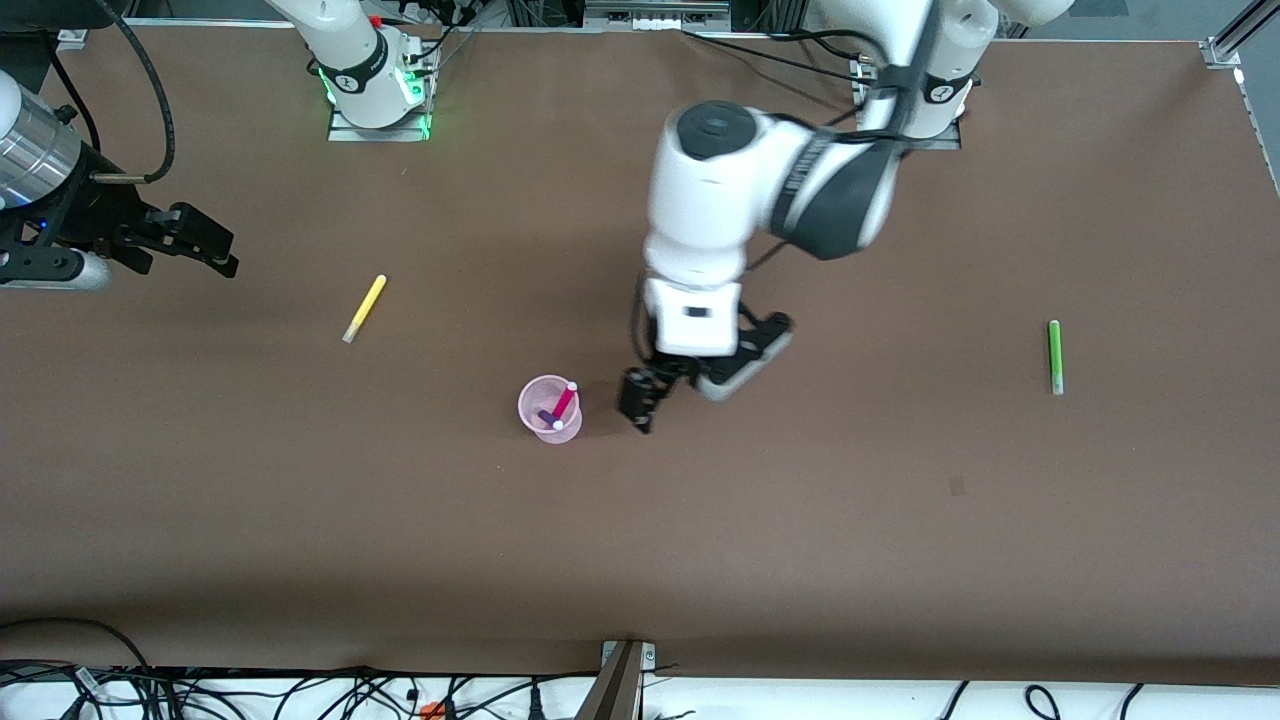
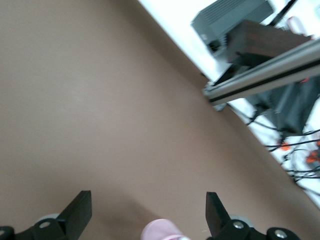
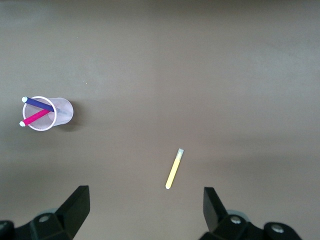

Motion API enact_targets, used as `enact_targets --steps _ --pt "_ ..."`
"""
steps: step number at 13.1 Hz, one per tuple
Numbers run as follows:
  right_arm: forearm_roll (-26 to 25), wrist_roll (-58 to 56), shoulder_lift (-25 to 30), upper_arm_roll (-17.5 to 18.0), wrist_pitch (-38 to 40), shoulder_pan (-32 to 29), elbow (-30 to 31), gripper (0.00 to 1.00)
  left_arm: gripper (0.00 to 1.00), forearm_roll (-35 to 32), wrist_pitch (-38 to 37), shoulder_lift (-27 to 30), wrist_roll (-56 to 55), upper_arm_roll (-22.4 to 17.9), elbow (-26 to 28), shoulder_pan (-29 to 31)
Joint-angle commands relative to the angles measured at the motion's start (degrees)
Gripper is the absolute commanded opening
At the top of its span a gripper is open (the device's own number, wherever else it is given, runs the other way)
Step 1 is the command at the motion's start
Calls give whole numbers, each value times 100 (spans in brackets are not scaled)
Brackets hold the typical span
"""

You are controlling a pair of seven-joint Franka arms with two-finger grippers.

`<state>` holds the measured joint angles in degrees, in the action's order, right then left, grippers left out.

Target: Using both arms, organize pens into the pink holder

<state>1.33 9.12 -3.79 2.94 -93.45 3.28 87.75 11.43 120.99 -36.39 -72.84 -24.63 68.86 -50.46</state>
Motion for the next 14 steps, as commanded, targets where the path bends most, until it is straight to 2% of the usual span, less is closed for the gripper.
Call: enact_targets --steps 1,4,6,9,10,14 --pt "-81 -42 18 58 -41 -64 -3 100 100 543 -1003 782 1644 134 533 656" --pt "-81 -51 9 49 -129 -64 -12 100 100 650 -2243 1055 3543 116 515 1466" --pt "-81 -51 27 58 -120 -64 -12 100 100 633 -2737 1196 4712 108 515 2010" --pt "-81 -42 36 67 -68 -64 -3 100 100 458 -3238 1231 6041 73 541 2461" --pt "-89 -51 36 49 -59 -64 -3 100 100 161 -3362 1240 6428 72 585 2549" --pt "-89 -51 36 49 -59 -64 -3 100 100 9 -3345 1249 7827 81 743 3190"
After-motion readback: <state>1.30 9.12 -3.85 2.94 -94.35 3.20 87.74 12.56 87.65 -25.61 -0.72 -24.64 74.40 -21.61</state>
